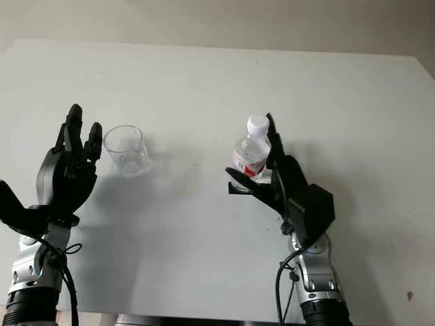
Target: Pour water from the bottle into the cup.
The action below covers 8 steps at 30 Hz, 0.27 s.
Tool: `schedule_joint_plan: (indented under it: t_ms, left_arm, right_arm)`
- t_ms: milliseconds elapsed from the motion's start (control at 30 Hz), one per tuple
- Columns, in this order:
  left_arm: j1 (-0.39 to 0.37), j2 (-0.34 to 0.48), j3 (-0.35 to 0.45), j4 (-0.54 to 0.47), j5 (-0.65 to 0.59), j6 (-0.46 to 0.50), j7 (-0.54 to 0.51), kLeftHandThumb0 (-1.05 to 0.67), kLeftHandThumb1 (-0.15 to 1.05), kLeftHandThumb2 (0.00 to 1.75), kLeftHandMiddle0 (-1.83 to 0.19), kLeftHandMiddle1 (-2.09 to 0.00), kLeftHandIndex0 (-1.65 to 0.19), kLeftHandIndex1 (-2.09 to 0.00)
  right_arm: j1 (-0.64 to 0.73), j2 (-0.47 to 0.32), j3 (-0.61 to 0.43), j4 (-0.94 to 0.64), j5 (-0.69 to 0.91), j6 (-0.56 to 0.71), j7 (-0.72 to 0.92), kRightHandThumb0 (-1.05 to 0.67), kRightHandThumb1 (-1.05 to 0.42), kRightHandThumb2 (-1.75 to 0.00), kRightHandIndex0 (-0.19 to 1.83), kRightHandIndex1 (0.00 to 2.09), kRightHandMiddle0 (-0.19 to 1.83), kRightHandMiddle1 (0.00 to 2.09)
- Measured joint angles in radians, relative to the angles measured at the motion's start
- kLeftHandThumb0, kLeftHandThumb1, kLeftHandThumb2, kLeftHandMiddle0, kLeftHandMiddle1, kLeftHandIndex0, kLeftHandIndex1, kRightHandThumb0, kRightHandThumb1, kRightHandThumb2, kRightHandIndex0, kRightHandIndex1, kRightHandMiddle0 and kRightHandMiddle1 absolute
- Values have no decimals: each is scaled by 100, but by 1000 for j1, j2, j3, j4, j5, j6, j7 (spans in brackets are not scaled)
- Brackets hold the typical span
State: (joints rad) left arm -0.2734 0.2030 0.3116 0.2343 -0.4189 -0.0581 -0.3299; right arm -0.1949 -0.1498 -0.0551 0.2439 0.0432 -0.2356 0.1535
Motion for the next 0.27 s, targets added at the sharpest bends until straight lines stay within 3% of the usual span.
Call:
schedule_joint_plan:
  t_ms: [267]
  left_arm:
    - [-4,0,0,3,2,0,0,-83,105,57,12,-6,16,-6]
  right_arm:
    - [-2,14,-12,0,8,-45,-27,-92,-91,-5,-19,0,-19,0]
